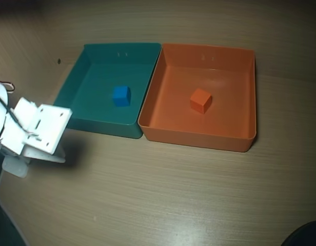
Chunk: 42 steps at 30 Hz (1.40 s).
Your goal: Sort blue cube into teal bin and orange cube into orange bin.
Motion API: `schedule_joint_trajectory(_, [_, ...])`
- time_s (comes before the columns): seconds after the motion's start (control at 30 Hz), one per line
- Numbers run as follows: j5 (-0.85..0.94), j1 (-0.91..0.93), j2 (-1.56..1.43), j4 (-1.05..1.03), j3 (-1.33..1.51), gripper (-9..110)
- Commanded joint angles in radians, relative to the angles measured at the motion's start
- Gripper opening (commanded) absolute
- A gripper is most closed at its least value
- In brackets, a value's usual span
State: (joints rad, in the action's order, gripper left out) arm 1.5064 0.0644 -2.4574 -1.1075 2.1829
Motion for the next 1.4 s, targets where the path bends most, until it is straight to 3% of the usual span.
schedule_joint_trajectory(0.0, [0.005, 0.009, -0.221, 0.017, 0.202, -4])
schedule_joint_trajectory(0.37, [0.005, 0.0, -0.868, 0.015, 0.864, -4])
schedule_joint_trajectory(0.5, [0.005, 0.002, -0.897, 0.003, 0.989, -4])
schedule_joint_trajectory(0.87, [0.002, 0.002, -0.897, -0.261, 0.991, -4])
schedule_joint_trajectory(1.37, [-0.002, 0.002, -0.896, -0.241, 0.991, -4])
